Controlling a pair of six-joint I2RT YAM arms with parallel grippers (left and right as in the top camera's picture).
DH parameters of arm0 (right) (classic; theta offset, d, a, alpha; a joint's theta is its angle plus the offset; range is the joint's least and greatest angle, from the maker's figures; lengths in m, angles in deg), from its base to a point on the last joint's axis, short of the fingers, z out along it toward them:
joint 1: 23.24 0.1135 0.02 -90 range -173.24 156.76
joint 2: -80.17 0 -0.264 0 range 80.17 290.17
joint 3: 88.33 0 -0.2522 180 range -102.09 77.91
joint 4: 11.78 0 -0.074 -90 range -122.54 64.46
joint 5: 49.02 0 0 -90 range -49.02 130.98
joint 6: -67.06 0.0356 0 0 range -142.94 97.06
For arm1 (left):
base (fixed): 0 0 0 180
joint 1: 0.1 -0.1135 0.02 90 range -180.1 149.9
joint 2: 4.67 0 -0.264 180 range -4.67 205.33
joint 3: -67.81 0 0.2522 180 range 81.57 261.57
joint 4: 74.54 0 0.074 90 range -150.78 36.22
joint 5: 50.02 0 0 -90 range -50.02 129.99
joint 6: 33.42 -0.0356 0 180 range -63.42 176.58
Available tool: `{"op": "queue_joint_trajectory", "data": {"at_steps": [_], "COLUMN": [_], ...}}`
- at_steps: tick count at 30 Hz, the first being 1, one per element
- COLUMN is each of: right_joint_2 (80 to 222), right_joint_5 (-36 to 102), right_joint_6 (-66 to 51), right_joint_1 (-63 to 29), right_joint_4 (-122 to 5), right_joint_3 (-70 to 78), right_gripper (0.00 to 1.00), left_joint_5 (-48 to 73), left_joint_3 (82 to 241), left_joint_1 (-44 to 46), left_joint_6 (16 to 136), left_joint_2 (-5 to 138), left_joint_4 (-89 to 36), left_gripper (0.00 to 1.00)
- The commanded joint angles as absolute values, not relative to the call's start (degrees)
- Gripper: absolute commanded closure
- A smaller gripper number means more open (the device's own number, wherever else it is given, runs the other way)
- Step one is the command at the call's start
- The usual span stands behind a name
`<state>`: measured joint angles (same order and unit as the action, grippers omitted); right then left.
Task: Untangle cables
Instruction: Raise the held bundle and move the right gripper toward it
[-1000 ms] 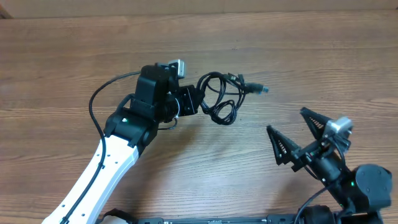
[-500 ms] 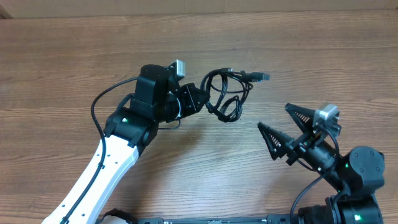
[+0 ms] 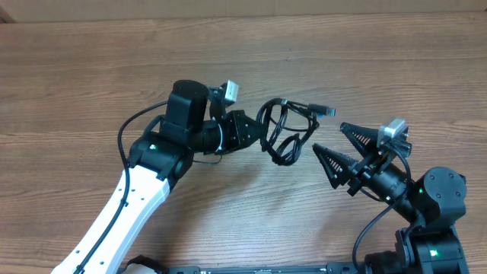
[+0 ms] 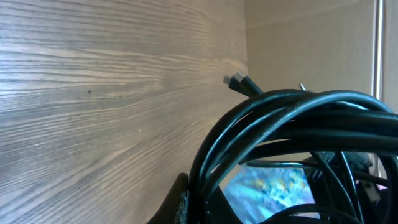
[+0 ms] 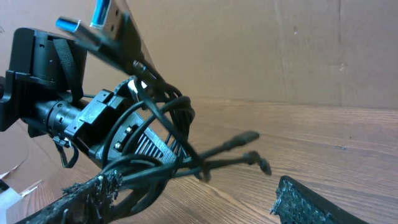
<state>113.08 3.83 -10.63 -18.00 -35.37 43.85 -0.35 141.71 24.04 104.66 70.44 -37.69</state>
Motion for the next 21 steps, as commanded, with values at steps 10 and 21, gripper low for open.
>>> {"op": "queue_joint_trajectory", "data": {"at_steps": [10,21], "right_joint_2": [113.03,113.53], "right_joint_5": [3.37,3.61], "right_joint_6": [-10.50,-10.54], "right_joint_1": [-18.05,-18.05], "right_joint_4": [-34.40,-35.06], "right_joint_3": [42.64,42.64], "right_gripper": [0.36,0.83], "left_joint_5": [-3.00,-2.41], "left_joint_3": [142.54,142.54], "left_joint_1": [26.60,26.55], "left_joint_6": [101.51,101.33], "left_joint_2": [69.11,69.11], "left_joint_4": [-38.21,-39.18], "left_gripper": [0.96,0.96]}}
